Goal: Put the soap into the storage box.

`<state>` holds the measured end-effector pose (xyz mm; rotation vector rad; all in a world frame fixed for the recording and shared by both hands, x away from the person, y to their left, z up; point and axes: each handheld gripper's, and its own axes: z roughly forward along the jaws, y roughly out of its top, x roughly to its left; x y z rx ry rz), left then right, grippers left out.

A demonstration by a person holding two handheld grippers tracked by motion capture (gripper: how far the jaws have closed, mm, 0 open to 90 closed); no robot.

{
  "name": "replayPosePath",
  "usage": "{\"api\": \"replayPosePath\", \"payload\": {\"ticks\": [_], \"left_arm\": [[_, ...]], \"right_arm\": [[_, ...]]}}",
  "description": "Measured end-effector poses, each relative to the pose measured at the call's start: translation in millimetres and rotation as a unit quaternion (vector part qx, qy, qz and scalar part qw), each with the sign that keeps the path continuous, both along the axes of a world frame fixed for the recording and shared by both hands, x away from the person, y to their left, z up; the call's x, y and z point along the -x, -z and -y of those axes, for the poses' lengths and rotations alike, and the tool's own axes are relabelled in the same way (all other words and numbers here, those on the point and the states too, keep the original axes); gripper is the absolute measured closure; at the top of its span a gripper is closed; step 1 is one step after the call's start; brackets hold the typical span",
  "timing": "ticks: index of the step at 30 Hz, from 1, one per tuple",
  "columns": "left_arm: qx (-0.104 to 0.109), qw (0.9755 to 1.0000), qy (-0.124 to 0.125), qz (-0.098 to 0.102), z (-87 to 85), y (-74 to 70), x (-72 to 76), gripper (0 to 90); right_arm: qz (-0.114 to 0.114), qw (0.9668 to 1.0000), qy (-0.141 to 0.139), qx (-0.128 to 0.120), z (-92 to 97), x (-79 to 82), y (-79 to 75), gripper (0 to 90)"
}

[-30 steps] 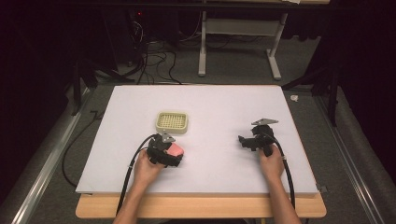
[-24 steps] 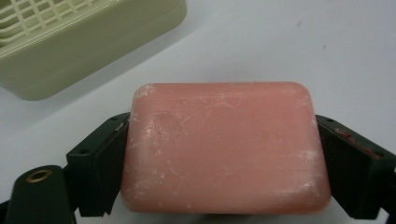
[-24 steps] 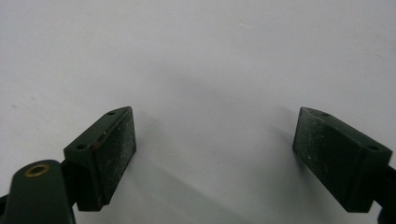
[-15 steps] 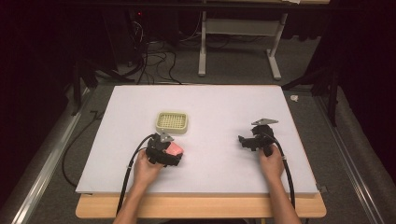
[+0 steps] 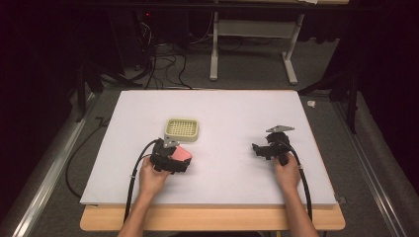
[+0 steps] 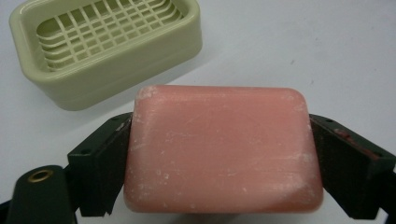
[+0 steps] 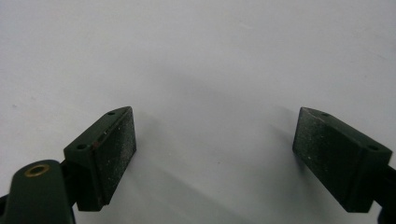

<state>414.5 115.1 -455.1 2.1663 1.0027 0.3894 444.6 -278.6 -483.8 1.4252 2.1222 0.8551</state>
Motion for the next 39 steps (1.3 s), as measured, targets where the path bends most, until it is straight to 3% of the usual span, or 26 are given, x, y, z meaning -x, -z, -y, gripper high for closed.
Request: {"api": "replayPosePath", "payload": {"ticks": [5, 9, 13, 17, 19, 20, 39], "left_arm": [[0.002, 1.0, -0.009, 0.001, -2.2, -2.9, -2.3, 13.9], [-0.009, 0.9998, -0.017, 0.01, -1.0, -8.4, -3.3, 13.9], [-0.003, 0.9996, -0.022, 0.017, -1.5, -14.2, -6.5, 13.9], [-0.003, 0.9995, -0.029, 0.015, -1.4, -18.5, -12.0, 13.9], [0.002, 0.9995, -0.03, 0.013, -1.1, -20.7, -15.1, 13.9], [0.015, 0.9992, -0.036, 0.008, -1.6, -22.1, -18.8, 13.9], [0.014, 0.9974, -0.07, -0.009, 9.6, -32.3, -48.7, 13.9]], "right_arm": [[0.0, 1.0, 0.0, 0.0, 0.0, 0.0, 0.0, 13.9], [0.0, 1.0, 0.0, 0.0, 0.0, 0.0, 0.0, 13.9], [0.0, 1.0, 0.0, 0.0, 0.0, 0.0, 0.0, 13.9], [0.0, 1.0, 0.0, 0.0, 0.1, -0.1, 0.0, 13.9], [0.0, 1.0, 0.0, 0.0, 0.1, -0.1, 0.0, 13.9], [0.0, 1.0, 0.0, 0.001, 0.1, -0.1, 0.0, 13.9], [0.0, 1.0, 0.0, 0.0, 0.0, 0.0, 0.0, 13.9]]}}
